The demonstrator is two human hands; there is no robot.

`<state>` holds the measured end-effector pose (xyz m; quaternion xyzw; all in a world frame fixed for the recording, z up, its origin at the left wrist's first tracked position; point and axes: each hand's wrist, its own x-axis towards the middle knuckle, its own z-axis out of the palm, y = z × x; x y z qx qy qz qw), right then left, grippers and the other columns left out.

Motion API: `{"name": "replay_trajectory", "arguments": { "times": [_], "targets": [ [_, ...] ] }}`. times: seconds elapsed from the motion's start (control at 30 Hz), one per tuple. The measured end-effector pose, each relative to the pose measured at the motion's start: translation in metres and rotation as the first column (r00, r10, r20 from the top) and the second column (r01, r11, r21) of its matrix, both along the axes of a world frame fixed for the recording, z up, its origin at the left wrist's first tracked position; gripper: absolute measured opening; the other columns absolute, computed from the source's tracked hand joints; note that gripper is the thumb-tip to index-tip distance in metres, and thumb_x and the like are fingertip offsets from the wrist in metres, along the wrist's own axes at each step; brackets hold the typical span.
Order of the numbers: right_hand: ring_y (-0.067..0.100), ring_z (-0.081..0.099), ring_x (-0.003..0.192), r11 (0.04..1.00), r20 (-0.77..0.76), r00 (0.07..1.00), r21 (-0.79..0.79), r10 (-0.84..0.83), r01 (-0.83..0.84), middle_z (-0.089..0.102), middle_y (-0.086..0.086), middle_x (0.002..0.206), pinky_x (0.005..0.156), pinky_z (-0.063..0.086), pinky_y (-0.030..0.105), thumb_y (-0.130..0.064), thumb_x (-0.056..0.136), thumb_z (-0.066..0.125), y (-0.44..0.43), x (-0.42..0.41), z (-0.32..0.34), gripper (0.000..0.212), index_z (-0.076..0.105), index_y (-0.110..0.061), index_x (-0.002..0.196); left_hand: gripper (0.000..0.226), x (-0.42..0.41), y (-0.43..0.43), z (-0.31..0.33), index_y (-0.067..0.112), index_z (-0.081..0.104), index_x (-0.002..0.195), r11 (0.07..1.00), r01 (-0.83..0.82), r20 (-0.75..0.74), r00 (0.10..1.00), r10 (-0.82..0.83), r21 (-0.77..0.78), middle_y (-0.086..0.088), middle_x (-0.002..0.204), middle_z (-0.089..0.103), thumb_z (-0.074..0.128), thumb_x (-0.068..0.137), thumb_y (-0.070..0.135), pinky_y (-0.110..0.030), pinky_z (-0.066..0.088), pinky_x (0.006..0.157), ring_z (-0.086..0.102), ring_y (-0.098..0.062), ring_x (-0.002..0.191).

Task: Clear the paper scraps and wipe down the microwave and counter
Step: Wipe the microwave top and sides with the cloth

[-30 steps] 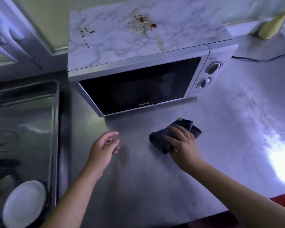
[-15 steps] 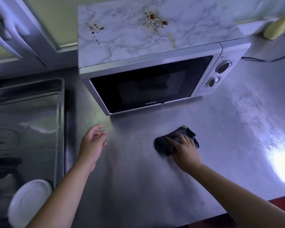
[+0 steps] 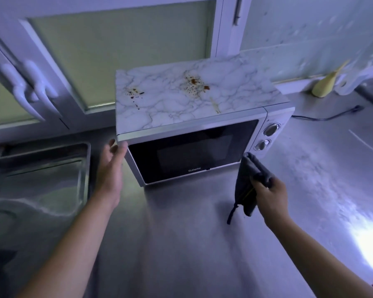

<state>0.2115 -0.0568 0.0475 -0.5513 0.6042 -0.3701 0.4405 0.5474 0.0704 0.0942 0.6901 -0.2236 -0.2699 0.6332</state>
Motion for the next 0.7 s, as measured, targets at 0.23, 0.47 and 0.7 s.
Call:
{"name": "replay_trajectory", "arguments": {
  "times": [0.23, 0.47, 0.7],
  "targets": [
    [-0.001, 0.046, 0.042, 0.963, 0.114, 0.993, -0.266, -0.02, 0.05, 0.054, -0.016, 0.054, 0.038, 0.038, 0.017, -0.016, 0.087, 0.06, -0.038, 0.022, 0.072, 0.026, 0.067, -0.04, 0.08, 0.061, 0.011, -0.032, 0.023, 0.022, 0.063, 0.12, 0.995, -0.074, 0.023, 0.997, 0.073, 0.06, -0.002, 0.12, 0.069, 0.06, 0.075, 0.062, -0.053, 0.046, 0.102, 0.062, -0.028, 0.117],
    [0.041, 0.068, 0.079, 0.942, 0.071, 0.984, -0.283, -0.165, 0.179, 0.069, 0.015, 0.086, 0.074, 0.055, 0.059, -0.025, 0.079, 0.054, -0.09, 0.028, 0.087, 0.028, 0.066, -0.037, 0.102, 0.026, 0.005, -0.041, 0.024, 0.024, 0.062, 0.122, 0.995, -0.096, 0.113, 0.989, 0.091, 0.037, 0.001, 0.12, 0.067, 0.051, 0.102, 0.035, -0.038, 0.045, 0.102, 0.061, -0.02, 0.116],
    [0.013, 0.061, 0.083, 0.856, 0.308, 0.895, -0.307, -0.323, 0.415, 0.07, 0.005, 0.091, 0.083, 0.056, 0.046, -0.012, 0.074, 0.051, -0.111, 0.036, 0.089, 0.04, 0.071, -0.037, 0.098, 0.048, 0.01, -0.031, 0.022, 0.026, 0.065, 0.121, 0.999, -0.029, 0.024, 0.999, 0.028, 0.043, -0.002, 0.122, 0.069, 0.056, 0.084, 0.055, -0.057, 0.042, 0.109, 0.062, -0.028, 0.119]
  ]
}}
